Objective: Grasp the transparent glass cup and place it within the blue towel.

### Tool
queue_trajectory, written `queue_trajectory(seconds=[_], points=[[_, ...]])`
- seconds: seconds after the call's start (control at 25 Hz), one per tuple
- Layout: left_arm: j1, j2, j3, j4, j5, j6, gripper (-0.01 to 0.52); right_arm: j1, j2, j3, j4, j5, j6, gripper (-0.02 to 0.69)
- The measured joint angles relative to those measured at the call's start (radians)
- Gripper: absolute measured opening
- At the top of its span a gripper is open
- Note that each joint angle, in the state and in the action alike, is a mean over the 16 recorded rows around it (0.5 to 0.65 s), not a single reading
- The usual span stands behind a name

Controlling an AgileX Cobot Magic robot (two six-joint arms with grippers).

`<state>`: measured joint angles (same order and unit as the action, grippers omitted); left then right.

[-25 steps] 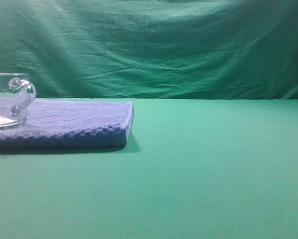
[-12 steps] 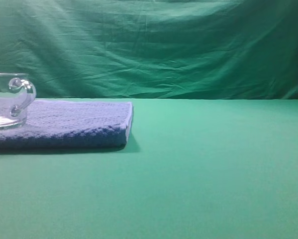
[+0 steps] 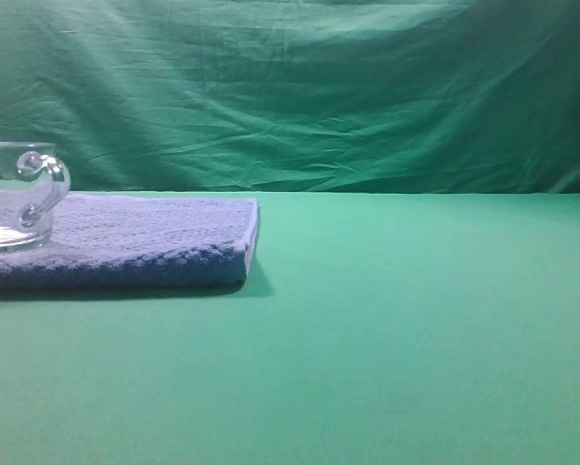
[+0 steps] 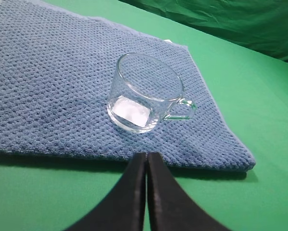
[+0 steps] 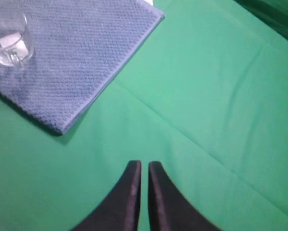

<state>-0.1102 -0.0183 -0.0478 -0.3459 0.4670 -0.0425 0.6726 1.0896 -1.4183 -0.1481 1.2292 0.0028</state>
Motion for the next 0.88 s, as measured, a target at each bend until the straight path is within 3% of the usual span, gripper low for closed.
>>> queue_trajectory(seconds=[0.4,0.88], points=[[0.000,0.000,0.000,0.000,0.000,0.000,0.000,-0.071,-0.396,0.325,-0.004,-0.250,0.047,0.046],[0.000,0.000,0.000,0.000,0.000,0.000,0.000,-0.353,-0.787,0.830,0.030,-0.605,0.053,0.046]])
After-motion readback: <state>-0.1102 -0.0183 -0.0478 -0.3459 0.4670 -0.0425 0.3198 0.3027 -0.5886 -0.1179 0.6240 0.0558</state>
